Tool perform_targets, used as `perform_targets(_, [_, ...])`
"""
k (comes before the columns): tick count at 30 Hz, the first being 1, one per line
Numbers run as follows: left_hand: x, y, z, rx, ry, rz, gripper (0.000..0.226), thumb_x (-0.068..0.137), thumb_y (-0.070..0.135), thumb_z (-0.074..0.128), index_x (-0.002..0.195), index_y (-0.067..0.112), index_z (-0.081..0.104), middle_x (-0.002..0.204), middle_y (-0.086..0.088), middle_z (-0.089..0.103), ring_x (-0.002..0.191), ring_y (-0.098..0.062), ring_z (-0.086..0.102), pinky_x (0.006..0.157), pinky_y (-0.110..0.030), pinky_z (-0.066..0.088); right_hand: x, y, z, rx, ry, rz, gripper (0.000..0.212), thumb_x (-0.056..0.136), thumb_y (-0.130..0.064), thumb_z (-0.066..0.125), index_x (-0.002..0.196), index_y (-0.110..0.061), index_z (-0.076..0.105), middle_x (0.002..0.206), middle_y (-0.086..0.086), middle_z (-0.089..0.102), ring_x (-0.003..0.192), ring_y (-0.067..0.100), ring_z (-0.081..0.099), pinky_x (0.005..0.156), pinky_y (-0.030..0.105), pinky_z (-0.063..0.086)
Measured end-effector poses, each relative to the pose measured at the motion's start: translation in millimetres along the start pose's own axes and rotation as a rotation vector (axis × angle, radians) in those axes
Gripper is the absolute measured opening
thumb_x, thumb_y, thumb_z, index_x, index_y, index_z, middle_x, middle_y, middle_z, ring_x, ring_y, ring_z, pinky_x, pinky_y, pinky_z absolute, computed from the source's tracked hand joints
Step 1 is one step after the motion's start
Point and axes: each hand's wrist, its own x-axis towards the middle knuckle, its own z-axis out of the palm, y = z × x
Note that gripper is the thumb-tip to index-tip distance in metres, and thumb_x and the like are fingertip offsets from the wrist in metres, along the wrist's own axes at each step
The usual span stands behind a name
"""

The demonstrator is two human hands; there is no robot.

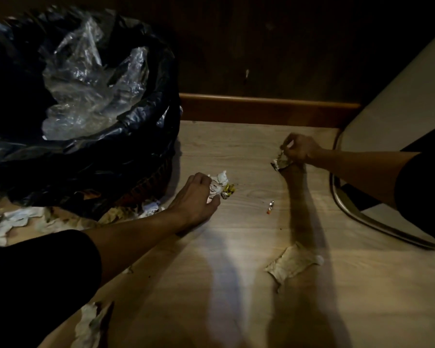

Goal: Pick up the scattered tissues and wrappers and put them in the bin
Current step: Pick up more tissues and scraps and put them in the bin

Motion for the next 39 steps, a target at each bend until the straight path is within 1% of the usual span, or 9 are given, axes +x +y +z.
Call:
perform_targets(6, [14, 28, -2, -0.010, 0.003, -0.031, 0.066, 0.085, 0.052, 0.053, 0.136, 0.012, 0.040, 0.135, -0.007, 0.044, 0.125, -0.028, 0.041, 0.101, -0.038, 0.043, -19, -10, 30, -0.224, -0.035, 0.047, 0.066, 0.087, -0.059, 0.062, 0.130, -0.011, 0.050, 0.136, 0.022, 0.039, 0.121, 0.040, 0.047, 0.099, 0.043, 0.048])
perform_targets(11, [34, 39, 7, 0.025, -0.191, -0.097, 0.064, 0.091, 0.037, 0.053, 0.148, 0.035, 0.027, 0.158, -0.001, 0.020, 0.137, -0.036, 0.025, 0.106, -0.053, 0.036, -30, -25, 35, -0.268, -0.117, -0.192, 0.033, 0.092, -0.021, 0.062, 0.121, -0.008, 0.057, 0.125, 0.023, 0.062, 0.114, 0.039, 0.059, 0.086, 0.034, 0.047])
perform_targets(15, [41, 37, 9, 0.126, -0.164, 0.023, 0.044, 0.087, 0.015, 0.054, 0.131, 0.018, 0.052, 0.135, -0.012, 0.045, 0.117, -0.037, 0.041, 0.100, -0.041, 0.041, -53, -36, 40, -0.387, -0.198, -0.406, 0.027, 0.088, -0.015, 0.064, 0.113, -0.008, 0.067, 0.116, 0.018, 0.069, 0.108, 0.036, 0.063, 0.083, 0.031, 0.048])
perform_targets(20, [22, 26, -1, 0.010, -0.133, 0.020, 0.020, 0.077, 0.013, 0.061, 0.096, 0.012, 0.063, 0.104, -0.014, 0.056, 0.100, -0.038, 0.055, 0.090, -0.037, 0.048, -81, -30, 38, -0.533, -0.353, -0.675, 0.021, 0.088, -0.017, 0.059, 0.109, -0.018, 0.058, 0.104, 0.006, 0.058, 0.090, 0.027, 0.059, 0.069, 0.032, 0.044])
perform_targets(24, [-6, 16, -18, 0.031, -0.141, 0.054, 0.016, 0.080, 0.014, 0.059, 0.096, 0.012, 0.060, 0.105, -0.015, 0.053, 0.095, -0.036, 0.055, 0.087, -0.037, 0.050, -99, -11, 40, -0.647, -0.490, -0.778, 0.042, 0.087, -0.037, 0.048, 0.128, -0.031, 0.040, 0.116, 0.006, 0.044, 0.091, 0.031, 0.056, 0.069, 0.040, 0.053])
perform_targets(27, [-28, 3, -30, 0.070, -0.153, 0.059, 0.017, 0.081, 0.014, 0.059, 0.097, 0.010, 0.059, 0.106, -0.016, 0.052, 0.093, -0.035, 0.056, 0.085, -0.037, 0.050, -115, -8, 39, -0.644, -0.530, -0.793, 0.046, 0.095, -0.038, 0.048, 0.138, -0.023, 0.040, 0.122, 0.008, 0.044, 0.097, 0.030, 0.055, 0.079, 0.036, 0.051])
perform_targets(32, [-59, -21, -49, 0.163, -0.175, 0.020, 0.015, 0.081, 0.015, 0.062, 0.095, 0.011, 0.057, 0.105, -0.011, 0.052, 0.086, -0.027, 0.059, 0.075, -0.032, 0.053, -136, -11, 44, -0.677, -0.570, -0.717, 0.031, 0.088, -0.018, 0.057, 0.118, -0.016, 0.061, 0.120, 0.008, 0.062, 0.107, 0.028, 0.061, 0.086, 0.024, 0.045])
perform_targets(34, [-67, -28, -52, 0.126, -0.152, -0.043, 0.019, 0.084, 0.015, 0.057, 0.103, 0.013, 0.055, 0.104, -0.018, 0.055, 0.082, -0.030, 0.058, 0.069, -0.039, 0.051, -141, -8, 43, -0.595, -0.563, -0.660, 0.030, 0.083, -0.021, 0.055, 0.113, -0.018, 0.060, 0.114, 0.007, 0.066, 0.103, 0.027, 0.064, 0.086, 0.033, 0.052])
perform_targets(39, [-88, -41, -55, 0.145, -0.221, -0.194, 0.073, 0.084, 0.026, 0.068, 0.142, 0.002, 0.029, 0.134, -0.030, 0.036, 0.113, -0.046, 0.051, 0.093, -0.040, 0.046, -180, -5, 44, -0.567, -0.538, -0.723, 0.014, 0.096, -0.037, 0.056, 0.109, -0.031, 0.056, 0.104, -0.003, 0.062, 0.091, 0.016, 0.058, 0.088, 0.035, 0.052])
